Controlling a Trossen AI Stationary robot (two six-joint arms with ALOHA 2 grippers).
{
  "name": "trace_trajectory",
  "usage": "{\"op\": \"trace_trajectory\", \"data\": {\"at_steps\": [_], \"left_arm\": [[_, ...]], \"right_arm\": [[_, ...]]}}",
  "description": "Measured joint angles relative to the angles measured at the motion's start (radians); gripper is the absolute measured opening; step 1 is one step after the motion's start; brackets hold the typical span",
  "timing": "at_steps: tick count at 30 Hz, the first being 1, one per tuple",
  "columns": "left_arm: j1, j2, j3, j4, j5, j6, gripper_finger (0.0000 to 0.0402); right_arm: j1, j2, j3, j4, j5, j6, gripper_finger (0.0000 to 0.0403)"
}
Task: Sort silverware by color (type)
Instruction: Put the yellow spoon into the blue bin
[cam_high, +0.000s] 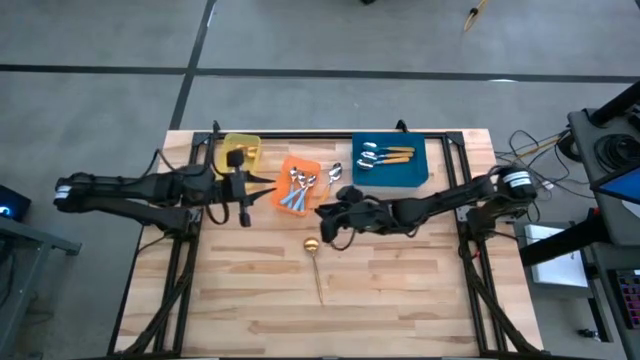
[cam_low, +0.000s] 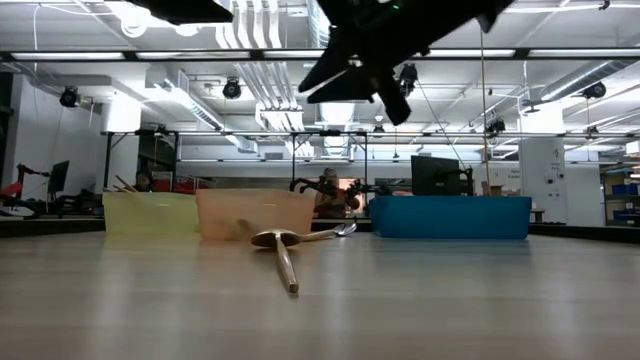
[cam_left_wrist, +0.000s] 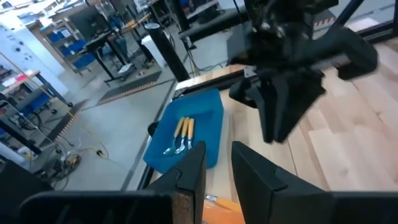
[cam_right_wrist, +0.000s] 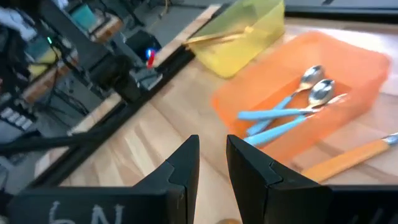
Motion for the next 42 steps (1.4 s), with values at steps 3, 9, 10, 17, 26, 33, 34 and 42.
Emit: {"op": "trace_trajectory", "data": {"at_steps": [3, 9, 10, 17, 26, 33, 34, 42], "left_arm": [[0.0, -0.027, -0.003, -0.013, 0.0, -0.003, 0.0059], [0.0, -0.095, -0.039, -0.047, 0.0, -0.053, 0.0059], [0.0, -0.113, -0.051, -0.047, 0.0, -0.055, 0.0059], [0.0, -0.21, -0.118, -0.006, 0.0, -0.05, 0.0059], [0.0, -0.267, -0.107, 0.068, 0.0, 0.013, 0.0059], [0.0, -0.29, -0.129, 0.067, 0.0, -0.035, 0.0059], [0.0, -0.294, -0.136, 0.065, 0.0, -0.043, 0.0059], [0.0, -0.304, -0.2, 0.107, 0.0, -0.056, 0.0059]], "right_arm": [[0.0, 0.057, 0.122, -0.156, 0.0, 0.021, 0.0072], [-0.003, 0.163, 0.377, -0.564, 0.009, 0.13, 0.0072], [-0.003, 0.181, 0.414, -0.619, 0.009, 0.148, 0.0072], [-0.003, 0.258, 0.582, -0.849, 0.009, 0.283, 0.0056], [-0.007, 0.289, 0.587, -0.868, 0.012, 0.44, 0.0023], [-0.019, 0.335, 0.576, -0.866, 0.06, 0.499, 0.0011], [-0.025, 0.343, 0.576, -0.866, 0.062, 0.498, 0.0011], [-0.082, 0.431, 0.576, -0.869, 0.061, 0.497, 0.0011]]}}
